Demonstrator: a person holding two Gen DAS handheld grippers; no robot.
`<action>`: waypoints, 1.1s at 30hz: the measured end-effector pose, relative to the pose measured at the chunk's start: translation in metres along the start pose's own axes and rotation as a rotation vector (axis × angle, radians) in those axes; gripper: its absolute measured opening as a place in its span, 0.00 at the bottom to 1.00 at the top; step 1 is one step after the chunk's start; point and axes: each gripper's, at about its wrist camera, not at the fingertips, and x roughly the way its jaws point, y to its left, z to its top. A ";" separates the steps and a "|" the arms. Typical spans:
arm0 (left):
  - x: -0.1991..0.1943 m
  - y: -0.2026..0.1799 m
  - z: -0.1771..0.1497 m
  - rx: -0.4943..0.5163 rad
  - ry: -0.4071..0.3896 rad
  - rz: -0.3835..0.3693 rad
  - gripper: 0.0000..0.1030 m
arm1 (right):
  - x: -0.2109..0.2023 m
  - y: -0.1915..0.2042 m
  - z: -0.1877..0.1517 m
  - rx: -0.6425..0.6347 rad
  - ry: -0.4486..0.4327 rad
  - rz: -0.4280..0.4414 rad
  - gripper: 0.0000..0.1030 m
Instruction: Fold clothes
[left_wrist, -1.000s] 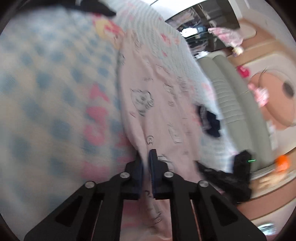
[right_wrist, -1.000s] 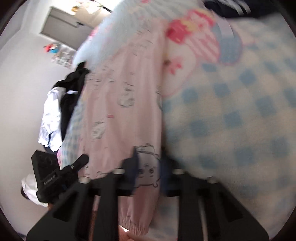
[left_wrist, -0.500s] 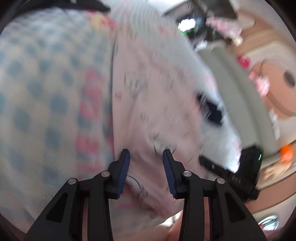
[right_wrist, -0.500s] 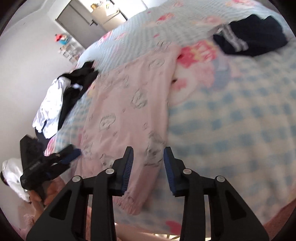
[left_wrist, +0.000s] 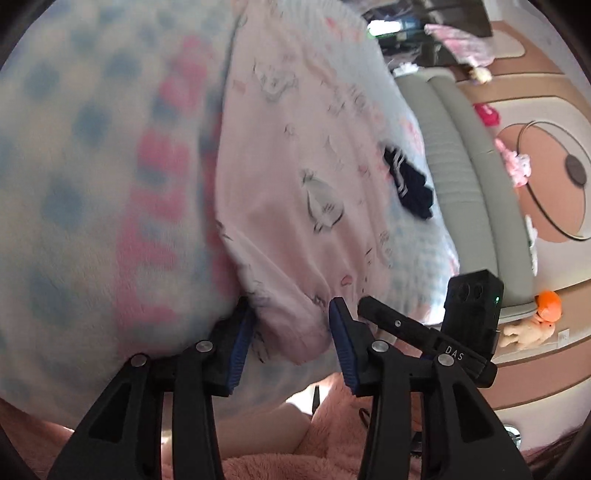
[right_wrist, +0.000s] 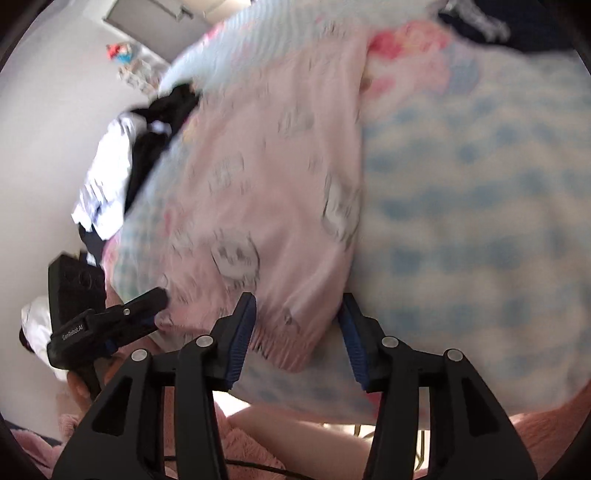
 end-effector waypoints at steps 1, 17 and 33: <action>0.000 -0.001 0.000 0.006 -0.003 -0.002 0.40 | 0.002 0.000 -0.001 0.003 0.001 0.015 0.43; -0.003 -0.002 0.007 -0.042 -0.024 0.005 0.43 | -0.022 -0.017 -0.011 0.047 0.000 0.124 0.21; -0.039 -0.044 -0.023 0.108 -0.089 -0.066 0.19 | -0.037 -0.008 -0.025 -0.045 -0.003 0.013 0.14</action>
